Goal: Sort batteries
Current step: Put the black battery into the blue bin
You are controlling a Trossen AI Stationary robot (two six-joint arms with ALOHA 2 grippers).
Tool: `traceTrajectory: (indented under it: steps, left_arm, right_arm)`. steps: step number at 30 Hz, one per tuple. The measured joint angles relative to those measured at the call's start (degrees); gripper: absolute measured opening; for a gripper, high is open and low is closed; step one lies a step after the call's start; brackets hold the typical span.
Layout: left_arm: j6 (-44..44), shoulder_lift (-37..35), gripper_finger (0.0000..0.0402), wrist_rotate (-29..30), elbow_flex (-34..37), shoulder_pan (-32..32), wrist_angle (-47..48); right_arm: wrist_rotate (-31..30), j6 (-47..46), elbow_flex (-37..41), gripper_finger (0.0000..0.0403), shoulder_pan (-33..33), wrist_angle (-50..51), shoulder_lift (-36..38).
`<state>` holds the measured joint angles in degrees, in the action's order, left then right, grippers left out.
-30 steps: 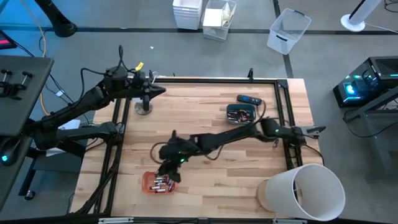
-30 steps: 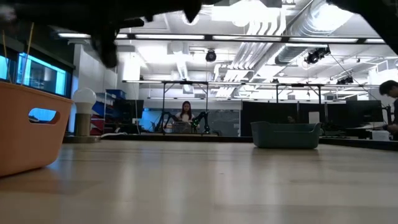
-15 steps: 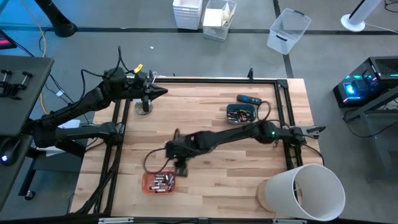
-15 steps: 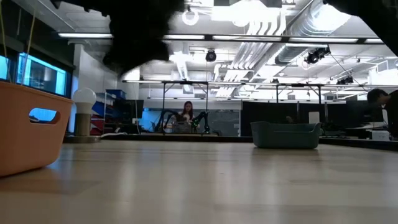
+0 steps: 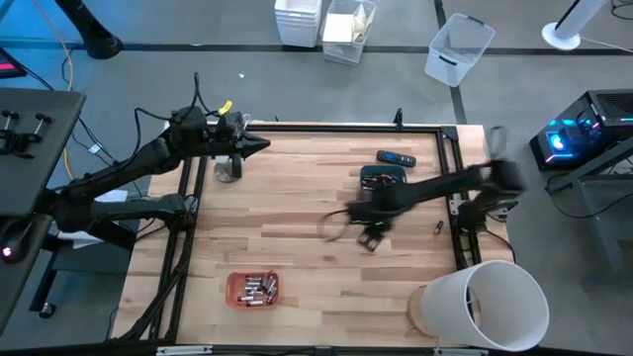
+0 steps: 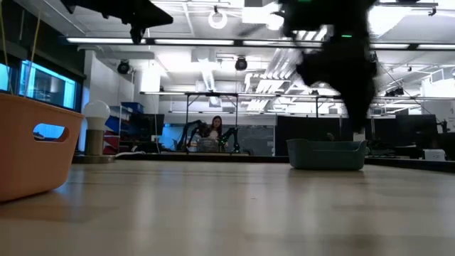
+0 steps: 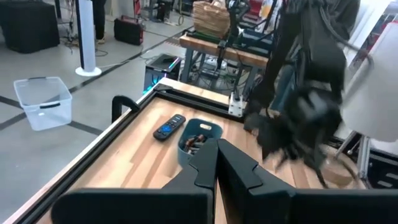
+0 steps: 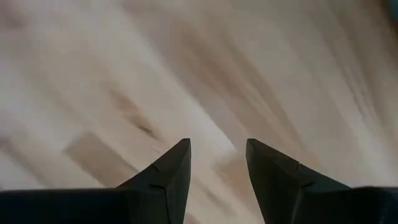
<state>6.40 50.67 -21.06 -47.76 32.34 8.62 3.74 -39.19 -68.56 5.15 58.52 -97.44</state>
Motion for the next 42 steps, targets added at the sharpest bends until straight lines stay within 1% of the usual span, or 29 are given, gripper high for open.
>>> traceTrajectory:
  steps: [3, 6, 9, 11, 14, 20, 23, 26, 31, 36, 39, 42]
  left_arm:
    - [-0.5, 1.4, 0.0000, 0.0, 0.0, 0.0, -1.5]
    - [0.9, 3.1, 0.0000, 0.0, 0.0, 0.0, -4.3]
    - [3.1, 4.8, 0.0000, -0.2, 0.0, 0.0, -7.2]
    - [4.4, 5.7, 0.0000, -0.3, 0.0, 0.0, -8.9]
    - [4.4, 6.6, 0.0000, -0.3, 0.0, 0.0, -9.9]
    - [4.0, 7.1, 0.0000, -0.4, 0.0, 0.0, -9.9]
    - [3.7, 7.1, 0.0000, -0.4, 0.0, 0.0, -10.0]
    - [2.9, 7.1, 0.0000, -0.4, 0.0, 0.0, -9.9]
    - [1.9, 7.1, 0.0000, -0.4, 0.0, 0.0, -9.8]
    - [-1.1, 7.1, 0.0000, -0.4, 0.0, 0.0, -9.8]
    - [-1.3, 7.1, 0.0000, -0.4, 0.0, 0.0, -9.8]
    - [-1.7, 7.1, 0.0000, -0.4, 0.0, 0.0, -9.8]
  right_arm:
    - [-0.2, -21.0, 11.6, 0.0149, -0.2, 1.7, 11.8]
    - [-0.2, -39.3, 19.9, 0.0149, -0.9, 4.0, 20.5]
    - [2.5, -53.5, 26.7, 0.0149, -2.4, 4.7, 25.6]
    - [4.3, -59.7, 30.1, 0.0149, -2.9, 3.3, 27.5]
    - [4.4, -63.7, 33.5, 0.0149, -2.9, 2.7, 28.2]
    - [-2.6, -71.3, 33.5, 0.0149, -3.3, 2.5, 27.3]
    - [-6.5, -79.8, 33.5, 0.0149, -2.8, 3.1, 26.3]
    - [-10.0, -88.8, 33.5, 0.0149, 0.0, 4.4, 25.5]
    - [-9.3, -90.9, 32.4, 0.0149, 3.4, 5.7, 24.2]
    - [-8.9, -90.6, 29.6, 0.0149, 6.6, 9.5, 19.3]
    - [-5.7, -90.7, 29.1, 0.0149, 9.9, 12.3, 16.9]
    - [-1.6, -91.4, 29.1, 0.0149, 11.5, 15.5, 14.5]
